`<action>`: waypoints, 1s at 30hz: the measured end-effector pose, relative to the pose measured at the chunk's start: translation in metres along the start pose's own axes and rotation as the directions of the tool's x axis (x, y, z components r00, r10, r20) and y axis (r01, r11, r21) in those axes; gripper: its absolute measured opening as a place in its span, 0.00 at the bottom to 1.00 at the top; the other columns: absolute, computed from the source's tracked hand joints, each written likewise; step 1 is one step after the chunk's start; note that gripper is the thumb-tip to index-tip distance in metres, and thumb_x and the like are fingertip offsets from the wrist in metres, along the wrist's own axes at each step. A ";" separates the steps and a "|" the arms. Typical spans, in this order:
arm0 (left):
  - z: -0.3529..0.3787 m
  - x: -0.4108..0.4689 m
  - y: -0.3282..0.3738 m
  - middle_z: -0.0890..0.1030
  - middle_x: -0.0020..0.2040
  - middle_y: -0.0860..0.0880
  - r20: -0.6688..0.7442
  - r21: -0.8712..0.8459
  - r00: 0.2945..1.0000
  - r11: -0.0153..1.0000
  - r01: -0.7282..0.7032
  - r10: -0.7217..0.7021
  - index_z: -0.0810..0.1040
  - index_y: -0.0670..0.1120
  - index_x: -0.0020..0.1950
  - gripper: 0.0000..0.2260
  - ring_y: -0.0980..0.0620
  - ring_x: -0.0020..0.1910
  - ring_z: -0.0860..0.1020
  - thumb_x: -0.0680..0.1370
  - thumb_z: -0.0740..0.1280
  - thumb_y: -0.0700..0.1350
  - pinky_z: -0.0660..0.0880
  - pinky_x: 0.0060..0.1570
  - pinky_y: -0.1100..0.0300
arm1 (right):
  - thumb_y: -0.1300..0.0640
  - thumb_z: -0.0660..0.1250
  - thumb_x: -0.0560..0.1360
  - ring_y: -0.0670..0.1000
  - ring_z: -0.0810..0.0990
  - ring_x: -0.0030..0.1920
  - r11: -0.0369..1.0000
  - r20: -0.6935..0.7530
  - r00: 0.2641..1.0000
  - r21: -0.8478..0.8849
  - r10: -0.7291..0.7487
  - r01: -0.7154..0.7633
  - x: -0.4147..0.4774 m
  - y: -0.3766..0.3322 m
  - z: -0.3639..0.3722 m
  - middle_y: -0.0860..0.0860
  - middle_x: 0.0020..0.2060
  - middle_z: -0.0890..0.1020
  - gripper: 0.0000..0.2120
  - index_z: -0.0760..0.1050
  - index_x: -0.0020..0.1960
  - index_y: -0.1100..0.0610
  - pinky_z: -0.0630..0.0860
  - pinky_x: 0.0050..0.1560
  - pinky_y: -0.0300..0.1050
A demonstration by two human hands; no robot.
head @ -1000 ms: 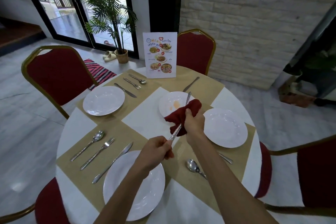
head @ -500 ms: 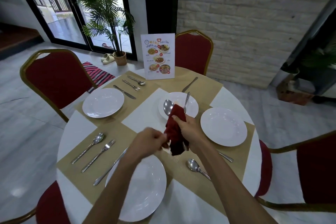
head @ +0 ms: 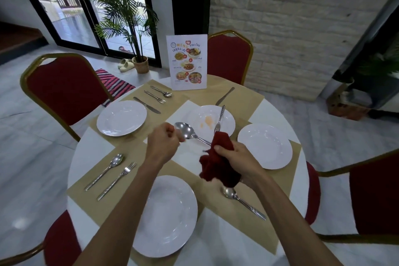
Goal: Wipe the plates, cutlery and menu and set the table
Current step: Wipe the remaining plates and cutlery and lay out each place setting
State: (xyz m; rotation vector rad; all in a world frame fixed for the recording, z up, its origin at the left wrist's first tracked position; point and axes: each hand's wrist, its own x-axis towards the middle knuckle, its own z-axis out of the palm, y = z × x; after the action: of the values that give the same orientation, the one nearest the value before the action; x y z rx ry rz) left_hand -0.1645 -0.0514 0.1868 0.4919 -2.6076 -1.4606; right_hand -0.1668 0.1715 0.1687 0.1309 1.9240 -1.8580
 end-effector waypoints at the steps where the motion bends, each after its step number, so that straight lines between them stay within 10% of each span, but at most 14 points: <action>1: 0.004 -0.001 -0.002 0.86 0.35 0.53 0.075 0.001 0.997 1.000 -0.017 0.016 0.77 0.45 0.43 0.04 0.53 0.37 0.84 0.78 0.68 0.43 0.81 0.47 0.48 | 0.59 0.69 0.80 0.57 0.87 0.41 1.000 -0.042 0.999 -0.011 -0.004 0.004 0.001 0.001 -0.006 0.59 0.48 0.87 0.09 0.77 0.59 0.61 0.83 0.38 0.51; 6: 0.010 0.017 -0.005 0.85 0.38 0.50 0.363 0.086 0.932 0.996 -0.035 0.001 0.79 0.46 0.44 0.06 0.51 0.40 0.82 0.74 0.73 0.46 0.80 0.49 0.45 | 0.61 0.69 0.80 0.61 0.87 0.47 1.000 -0.051 0.998 0.002 0.031 -0.030 -0.004 0.009 -0.045 0.62 0.48 0.87 0.09 0.78 0.58 0.64 0.83 0.53 0.58; 14: 0.075 0.050 0.018 0.85 0.39 0.43 0.379 -0.052 0.918 0.988 0.147 -0.117 0.78 0.44 0.51 0.11 0.45 0.42 0.85 0.72 0.75 0.43 0.81 0.51 0.46 | 0.62 0.67 0.81 0.59 0.87 0.40 0.990 -0.220 0.975 0.142 0.026 0.005 0.052 -0.017 -0.109 0.63 0.41 0.87 0.08 0.79 0.53 0.68 0.85 0.41 0.51; 19: 0.142 0.088 0.044 0.85 0.38 0.50 0.405 0.000 0.914 1.000 -0.004 0.004 0.77 0.58 0.59 0.16 0.55 0.36 0.83 0.74 0.73 0.45 0.80 0.50 0.57 | 0.58 0.68 0.81 0.65 0.86 0.49 0.993 -0.279 0.959 0.120 0.041 -0.008 0.130 -0.031 -0.173 0.65 0.46 0.87 0.11 0.80 0.54 0.67 0.81 0.58 0.64; 23: 0.205 0.127 0.059 0.82 0.40 0.57 0.335 0.187 0.934 0.963 -0.193 0.122 0.83 0.55 0.50 0.06 0.66 0.37 0.78 0.76 0.73 0.55 0.70 0.42 0.77 | 0.55 0.68 0.81 0.64 0.86 0.50 0.995 -0.278 0.957 0.082 0.084 -0.064 0.200 -0.034 -0.224 0.62 0.48 0.87 0.12 0.81 0.56 0.64 0.80 0.60 0.65; 30: 0.318 0.202 0.080 0.67 0.28 0.54 0.340 0.355 0.922 0.882 -0.311 0.188 0.66 0.53 0.28 0.15 0.52 0.33 0.69 0.70 0.69 0.45 0.61 0.31 0.68 | 0.56 0.68 0.81 0.59 0.88 0.43 0.989 -0.248 0.958 0.019 0.147 -0.147 0.311 -0.043 -0.294 0.61 0.45 0.87 0.09 0.81 0.51 0.63 0.84 0.45 0.53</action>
State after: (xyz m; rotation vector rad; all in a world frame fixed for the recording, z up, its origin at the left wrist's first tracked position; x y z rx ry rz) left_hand -0.4531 0.1776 0.0741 -0.0542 -3.0802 -0.9766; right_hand -0.5353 0.3759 0.0831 0.5164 2.0150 -1.8138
